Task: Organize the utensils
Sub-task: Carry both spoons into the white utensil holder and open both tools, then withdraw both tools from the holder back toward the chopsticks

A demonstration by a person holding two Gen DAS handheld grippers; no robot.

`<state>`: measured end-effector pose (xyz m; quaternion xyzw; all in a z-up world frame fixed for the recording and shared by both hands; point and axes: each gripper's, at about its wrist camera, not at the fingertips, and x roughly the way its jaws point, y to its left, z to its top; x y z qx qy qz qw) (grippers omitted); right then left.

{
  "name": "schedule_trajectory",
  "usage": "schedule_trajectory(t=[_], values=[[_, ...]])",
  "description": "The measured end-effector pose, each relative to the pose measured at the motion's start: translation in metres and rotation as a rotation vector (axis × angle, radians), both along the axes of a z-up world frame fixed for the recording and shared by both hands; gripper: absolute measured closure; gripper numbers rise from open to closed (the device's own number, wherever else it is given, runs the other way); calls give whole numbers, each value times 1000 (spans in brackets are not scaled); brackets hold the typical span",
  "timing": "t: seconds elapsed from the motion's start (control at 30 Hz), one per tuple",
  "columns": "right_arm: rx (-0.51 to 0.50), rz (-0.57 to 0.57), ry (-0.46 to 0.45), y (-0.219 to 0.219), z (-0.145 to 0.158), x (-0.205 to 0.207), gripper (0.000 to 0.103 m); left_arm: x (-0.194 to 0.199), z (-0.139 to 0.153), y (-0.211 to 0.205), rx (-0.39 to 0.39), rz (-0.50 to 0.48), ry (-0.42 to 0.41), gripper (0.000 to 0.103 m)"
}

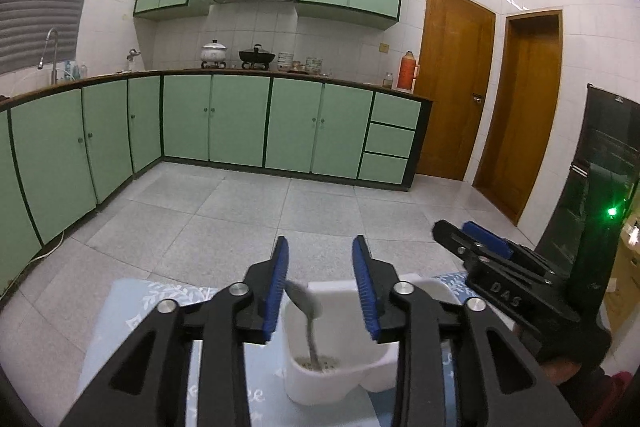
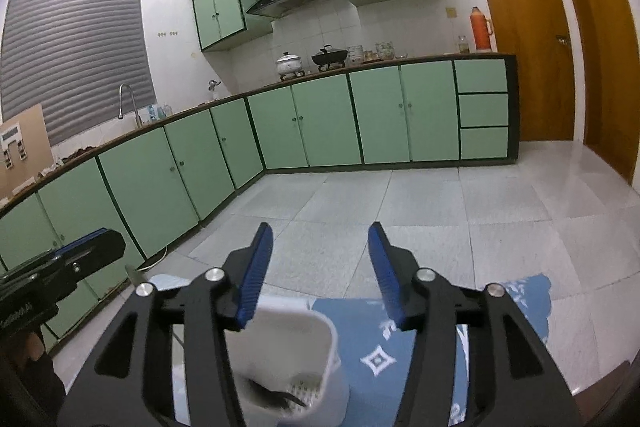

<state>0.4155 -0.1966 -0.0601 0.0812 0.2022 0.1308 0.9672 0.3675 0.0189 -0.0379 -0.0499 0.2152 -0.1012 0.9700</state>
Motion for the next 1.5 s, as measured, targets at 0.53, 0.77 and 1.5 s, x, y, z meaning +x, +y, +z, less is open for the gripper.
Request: schedule_trajectory(t=[0.53, 0.77, 1.5], values=[[26, -57, 247, -39, -53, -185, 25, -142, -42, 1, 56, -34, 192, 40], [-4, -11, 389, -23, -82, -257, 25, -201, -86, -4, 109, -61, 330, 40], [-222, 72, 382, 39, -120, -323, 58, -266, -127, 7, 99, -20, 430, 40]])
